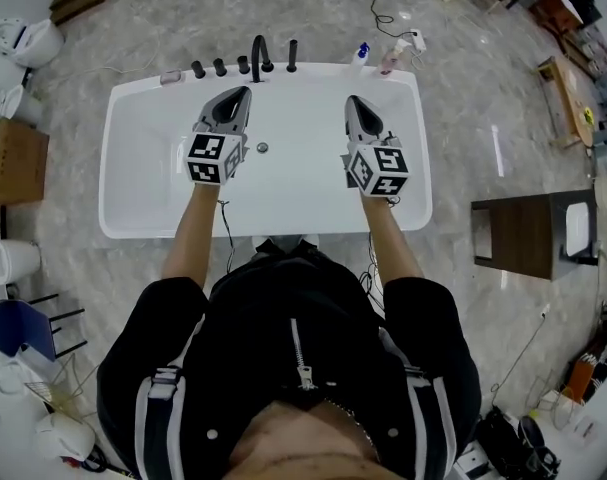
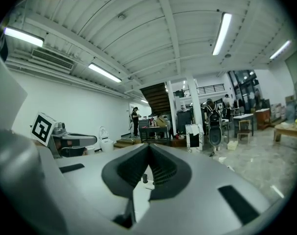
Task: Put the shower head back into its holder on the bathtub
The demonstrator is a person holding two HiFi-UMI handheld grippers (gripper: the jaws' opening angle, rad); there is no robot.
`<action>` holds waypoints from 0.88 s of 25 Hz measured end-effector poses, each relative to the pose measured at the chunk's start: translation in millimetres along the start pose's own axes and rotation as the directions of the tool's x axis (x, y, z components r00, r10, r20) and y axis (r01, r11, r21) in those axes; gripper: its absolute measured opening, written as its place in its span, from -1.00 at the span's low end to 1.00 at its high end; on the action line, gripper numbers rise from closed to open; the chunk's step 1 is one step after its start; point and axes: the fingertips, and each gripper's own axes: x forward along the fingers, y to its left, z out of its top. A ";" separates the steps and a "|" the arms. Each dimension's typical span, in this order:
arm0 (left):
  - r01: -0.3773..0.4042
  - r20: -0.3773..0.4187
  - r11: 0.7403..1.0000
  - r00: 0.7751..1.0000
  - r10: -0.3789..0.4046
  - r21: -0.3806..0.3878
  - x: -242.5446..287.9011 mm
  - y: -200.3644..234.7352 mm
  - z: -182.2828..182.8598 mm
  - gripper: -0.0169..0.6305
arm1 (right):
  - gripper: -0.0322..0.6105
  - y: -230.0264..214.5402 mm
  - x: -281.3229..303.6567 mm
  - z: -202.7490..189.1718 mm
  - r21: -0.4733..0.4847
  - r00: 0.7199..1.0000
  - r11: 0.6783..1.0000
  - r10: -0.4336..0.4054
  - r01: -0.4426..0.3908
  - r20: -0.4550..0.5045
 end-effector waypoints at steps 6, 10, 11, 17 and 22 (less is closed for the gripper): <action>-0.013 0.006 1.000 1.000 0.013 0.017 -13.3 -2.5 3.0 -0.86 | -0.88 8.7 -6.1 6.5 -0.002 0.999 1.000 0.024 -0.024 0.027; -0.030 0.012 1.000 0.999 0.030 0.007 -17.0 5.5 2.1 -0.86 | -0.88 14.2 -2.4 1.7 -0.003 0.999 1.000 0.029 -0.029 0.016; -0.033 0.012 0.999 0.999 0.033 0.003 -17.8 7.5 1.4 -0.86 | -0.88 15.6 -1.3 0.5 -0.004 0.999 1.000 0.029 -0.029 0.013; -0.051 0.001 0.999 0.999 0.051 -0.018 -22.1 16.6 -4.9 -0.86 | -0.88 28.1 5.7 -4.3 -0.047 0.999 0.998 0.042 -0.042 -0.004; -0.058 -0.007 0.998 0.998 0.057 -0.030 -23.3 18.4 -11.5 -0.86 | -0.88 33.3 8.9 -12.2 -0.044 0.998 0.998 0.054 -0.055 -0.020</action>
